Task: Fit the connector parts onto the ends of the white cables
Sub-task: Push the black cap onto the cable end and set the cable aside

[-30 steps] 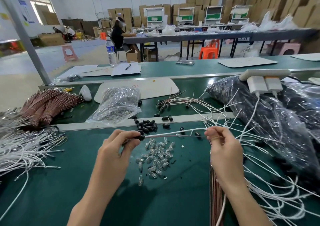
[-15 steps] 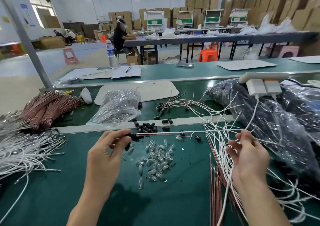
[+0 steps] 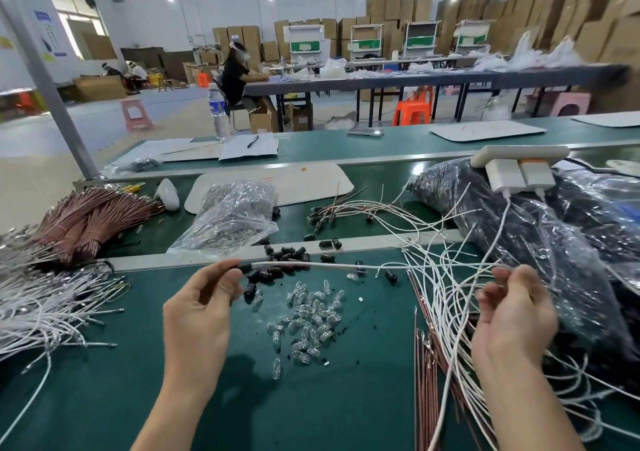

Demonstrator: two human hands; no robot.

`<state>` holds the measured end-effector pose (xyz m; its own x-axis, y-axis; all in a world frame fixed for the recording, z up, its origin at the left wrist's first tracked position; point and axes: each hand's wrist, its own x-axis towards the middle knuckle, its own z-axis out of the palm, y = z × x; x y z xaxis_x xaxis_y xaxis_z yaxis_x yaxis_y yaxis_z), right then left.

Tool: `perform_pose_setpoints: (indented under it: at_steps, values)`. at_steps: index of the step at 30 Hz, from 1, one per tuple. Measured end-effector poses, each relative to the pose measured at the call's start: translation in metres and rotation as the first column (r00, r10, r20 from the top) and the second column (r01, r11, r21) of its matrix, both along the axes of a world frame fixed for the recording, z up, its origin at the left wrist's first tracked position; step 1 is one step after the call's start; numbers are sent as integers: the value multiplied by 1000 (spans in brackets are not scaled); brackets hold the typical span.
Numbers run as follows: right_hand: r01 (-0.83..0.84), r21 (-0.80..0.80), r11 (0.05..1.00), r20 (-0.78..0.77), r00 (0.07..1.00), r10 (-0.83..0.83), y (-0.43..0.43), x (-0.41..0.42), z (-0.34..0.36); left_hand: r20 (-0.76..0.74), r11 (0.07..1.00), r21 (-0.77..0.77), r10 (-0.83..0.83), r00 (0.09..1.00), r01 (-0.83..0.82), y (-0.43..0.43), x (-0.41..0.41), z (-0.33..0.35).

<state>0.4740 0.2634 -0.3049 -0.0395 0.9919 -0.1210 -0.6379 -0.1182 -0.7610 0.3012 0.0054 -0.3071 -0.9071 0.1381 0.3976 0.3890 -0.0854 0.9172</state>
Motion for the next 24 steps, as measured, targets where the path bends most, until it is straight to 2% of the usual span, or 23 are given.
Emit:
perform_pose_setpoints:
  at_steps: [3, 6, 8, 9, 11, 12, 13, 15, 19, 22, 24]
  values:
    - [-140, 46, 989, -22, 990, 141, -14, -6, 2, 125, 991, 123, 28, 992, -43, -1, -2, -2]
    - [-258, 295, 920, 180, 961, 211, -46, -16, 8, 234, 976, 217, -41, 971, -11, 1, -1, -2]
    - [-436, 464, 771, 377, 885, 274, -69, -22, 7, 263, 973, 220, -126, 956, 68, 7, 6, -3]
    - [-566, 479, 671, 474, 810, 345, -80, -24, 5, 266, 973, 202, -163, 950, 110, 12, 11, -4]
    - [-780, 400, 481, 605, 619, 501, -97, -29, 3, 263, 970, 145, -230, 937, 197, 23, 22, -6]
    - [-829, 352, 435, 621, 554, 555, -102, -31, 2, 267, 962, 117, -271, 925, 248, 29, 29, -8]
    - [-846, 318, 428, 600, 529, 600, -104, -33, 1, 279, 948, 98, -320, 906, 304, 35, 36, -9]
    - [-839, 282, 465, 526, 540, 657, -100, -37, -1, 305, 915, 83, -401, 864, 395, 44, 48, -11]
    - [-805, 252, 537, 462, 588, 664, -94, -39, -3, 339, 889, 163, -457, 822, 427, 49, 57, -10]
    - [-780, 217, 587, 395, 620, 678, -95, -40, -5, 305, 878, 198, -477, 824, 435, 50, 62, -9]
    - [-762, 199, 616, 351, 642, 681, -94, -41, -5, 252, 898, 128, -439, 862, 420, 50, 65, -8]
